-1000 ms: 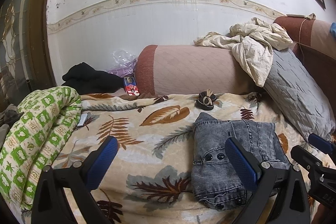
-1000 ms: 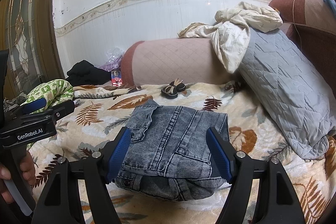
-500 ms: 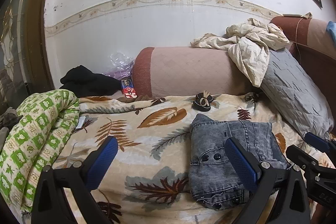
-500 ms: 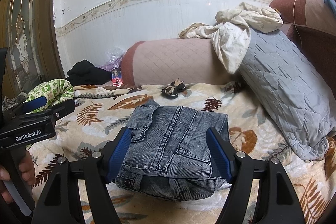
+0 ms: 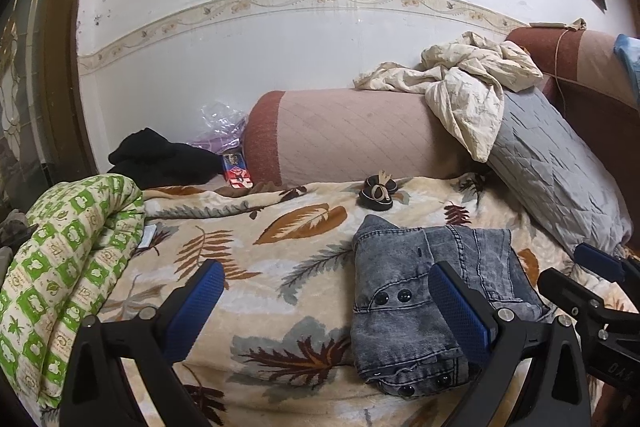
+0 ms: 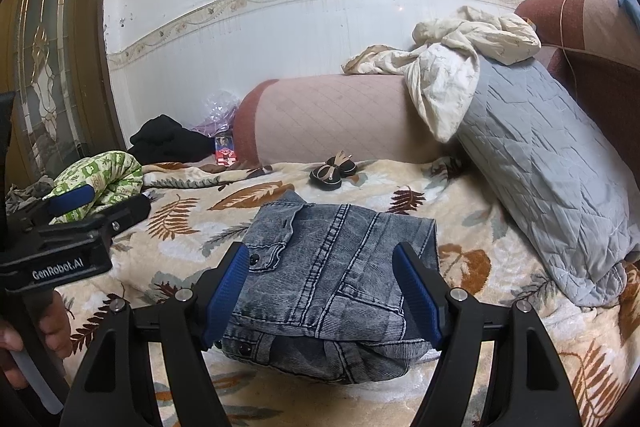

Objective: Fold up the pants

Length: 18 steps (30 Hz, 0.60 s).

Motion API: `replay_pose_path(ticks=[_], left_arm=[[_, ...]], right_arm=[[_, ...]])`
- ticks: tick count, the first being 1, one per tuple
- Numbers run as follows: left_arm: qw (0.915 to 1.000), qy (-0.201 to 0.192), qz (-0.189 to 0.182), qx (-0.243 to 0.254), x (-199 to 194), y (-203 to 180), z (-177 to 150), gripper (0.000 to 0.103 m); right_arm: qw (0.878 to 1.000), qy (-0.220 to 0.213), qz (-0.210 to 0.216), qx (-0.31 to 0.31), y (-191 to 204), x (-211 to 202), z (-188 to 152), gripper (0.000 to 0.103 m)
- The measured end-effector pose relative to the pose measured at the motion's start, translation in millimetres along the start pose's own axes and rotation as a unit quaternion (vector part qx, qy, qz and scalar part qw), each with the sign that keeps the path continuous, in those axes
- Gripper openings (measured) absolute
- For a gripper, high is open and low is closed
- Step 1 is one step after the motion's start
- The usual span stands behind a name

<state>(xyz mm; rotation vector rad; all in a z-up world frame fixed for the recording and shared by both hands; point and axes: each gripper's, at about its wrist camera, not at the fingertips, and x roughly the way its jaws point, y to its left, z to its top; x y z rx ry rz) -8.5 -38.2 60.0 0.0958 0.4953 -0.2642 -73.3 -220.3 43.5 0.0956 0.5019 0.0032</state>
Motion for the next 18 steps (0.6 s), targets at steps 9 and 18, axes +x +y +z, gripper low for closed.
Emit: replay_pose_path(ticks=[9, 18], left_arm=[[0.9995, -0.002, -0.026, 0.015, -2.3, -7.7, -1.0, 0.103], [0.9996, -0.005, -0.026, -0.013, -3.0, 1.7, 1.3, 0.103]], right_arm=[[1.0, 0.0, 0.0, 0.002, -0.7, -0.2, 0.2, 0.075], [1.0, 0.002, -0.002, -0.007, 0.7, 0.8, -0.3, 0.075]])
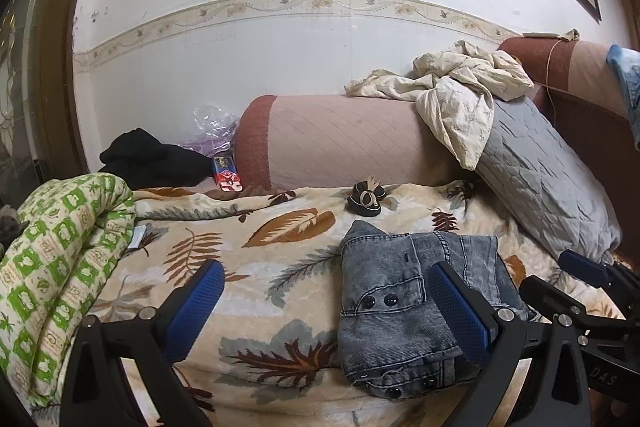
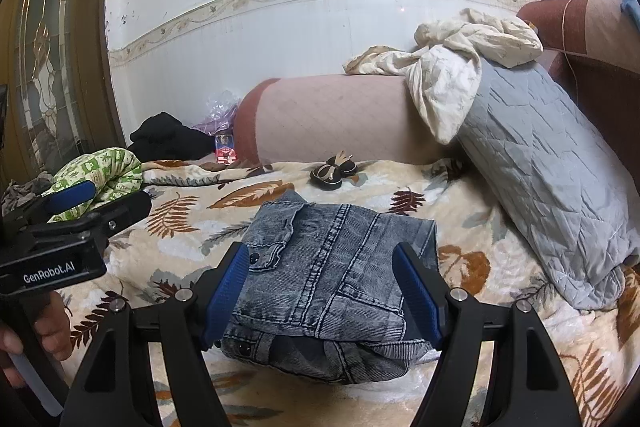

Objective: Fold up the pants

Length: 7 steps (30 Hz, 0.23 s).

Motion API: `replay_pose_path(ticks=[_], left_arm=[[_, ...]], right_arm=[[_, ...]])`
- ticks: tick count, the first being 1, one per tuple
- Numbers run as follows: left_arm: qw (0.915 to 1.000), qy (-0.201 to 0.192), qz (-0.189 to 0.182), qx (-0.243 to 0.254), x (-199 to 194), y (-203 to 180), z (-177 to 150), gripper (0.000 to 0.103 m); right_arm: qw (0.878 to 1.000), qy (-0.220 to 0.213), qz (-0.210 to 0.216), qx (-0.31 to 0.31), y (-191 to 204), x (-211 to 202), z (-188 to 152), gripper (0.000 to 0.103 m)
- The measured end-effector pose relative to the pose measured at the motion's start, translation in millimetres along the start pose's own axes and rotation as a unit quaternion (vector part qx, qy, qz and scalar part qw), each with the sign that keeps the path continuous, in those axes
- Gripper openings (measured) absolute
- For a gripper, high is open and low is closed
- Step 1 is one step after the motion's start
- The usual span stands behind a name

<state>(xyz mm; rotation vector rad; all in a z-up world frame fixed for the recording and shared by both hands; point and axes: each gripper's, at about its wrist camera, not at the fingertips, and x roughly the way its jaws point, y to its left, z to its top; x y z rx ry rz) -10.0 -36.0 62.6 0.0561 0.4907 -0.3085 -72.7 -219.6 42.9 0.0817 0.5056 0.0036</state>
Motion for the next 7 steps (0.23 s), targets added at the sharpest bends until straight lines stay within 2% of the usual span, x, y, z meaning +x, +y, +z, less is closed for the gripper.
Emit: replay_pose_path(ticks=[7], left_arm=[[0.9999, -0.015, -0.008, -0.001, -5.1, -2.8, 0.1, 0.103]], right_arm=[[1.0, 0.0, 0.0, 0.0, 0.7, 0.3, 0.3, 0.075]])
